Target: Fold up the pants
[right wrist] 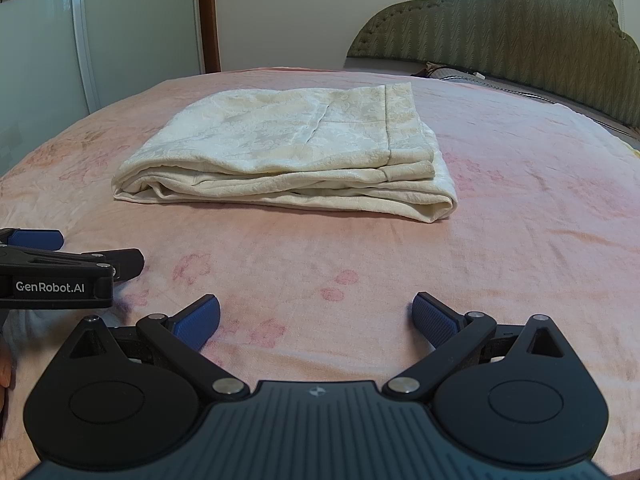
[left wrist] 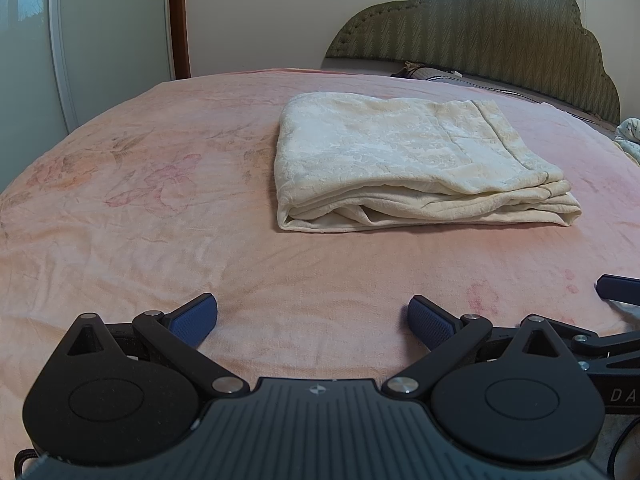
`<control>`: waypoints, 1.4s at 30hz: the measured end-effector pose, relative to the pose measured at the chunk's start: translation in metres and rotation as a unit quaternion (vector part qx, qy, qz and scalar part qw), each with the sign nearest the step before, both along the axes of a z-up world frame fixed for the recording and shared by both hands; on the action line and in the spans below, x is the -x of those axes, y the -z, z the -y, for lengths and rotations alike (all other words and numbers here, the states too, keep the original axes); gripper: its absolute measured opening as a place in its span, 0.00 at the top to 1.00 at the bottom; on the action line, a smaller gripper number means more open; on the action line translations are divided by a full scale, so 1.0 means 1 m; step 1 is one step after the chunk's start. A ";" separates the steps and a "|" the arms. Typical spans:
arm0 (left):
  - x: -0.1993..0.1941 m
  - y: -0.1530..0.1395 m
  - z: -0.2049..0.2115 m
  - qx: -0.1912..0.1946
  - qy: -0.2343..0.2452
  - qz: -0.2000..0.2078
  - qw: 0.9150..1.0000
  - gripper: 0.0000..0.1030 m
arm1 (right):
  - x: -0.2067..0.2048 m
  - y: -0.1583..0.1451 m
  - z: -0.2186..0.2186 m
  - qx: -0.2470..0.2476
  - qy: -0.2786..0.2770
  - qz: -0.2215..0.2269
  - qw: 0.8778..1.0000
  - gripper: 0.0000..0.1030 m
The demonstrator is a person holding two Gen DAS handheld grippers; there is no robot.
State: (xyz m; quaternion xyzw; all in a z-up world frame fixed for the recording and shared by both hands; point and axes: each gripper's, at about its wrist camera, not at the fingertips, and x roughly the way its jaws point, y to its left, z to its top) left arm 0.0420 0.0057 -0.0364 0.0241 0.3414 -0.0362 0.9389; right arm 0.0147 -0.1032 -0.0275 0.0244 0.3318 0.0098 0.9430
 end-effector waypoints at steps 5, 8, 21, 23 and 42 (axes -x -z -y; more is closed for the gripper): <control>0.000 0.000 0.000 0.000 0.000 0.000 1.000 0.00 | 0.000 0.000 0.000 0.000 0.000 0.000 1.000 0.00; 0.000 0.000 0.000 -0.001 0.000 0.000 1.000 0.00 | 0.000 0.001 0.000 0.000 0.000 0.000 1.000 0.00; 0.001 0.000 0.001 0.000 -0.001 0.000 1.000 0.00 | 0.000 0.000 -0.001 0.000 0.000 0.000 1.000 0.00; 0.001 0.000 0.001 0.000 0.000 0.000 1.000 0.00 | 0.000 0.000 -0.001 0.000 0.000 0.000 1.000 0.00; 0.002 0.001 0.001 -0.005 0.003 0.002 1.000 0.00 | 0.002 -0.006 0.006 0.004 0.045 0.028 0.999 0.00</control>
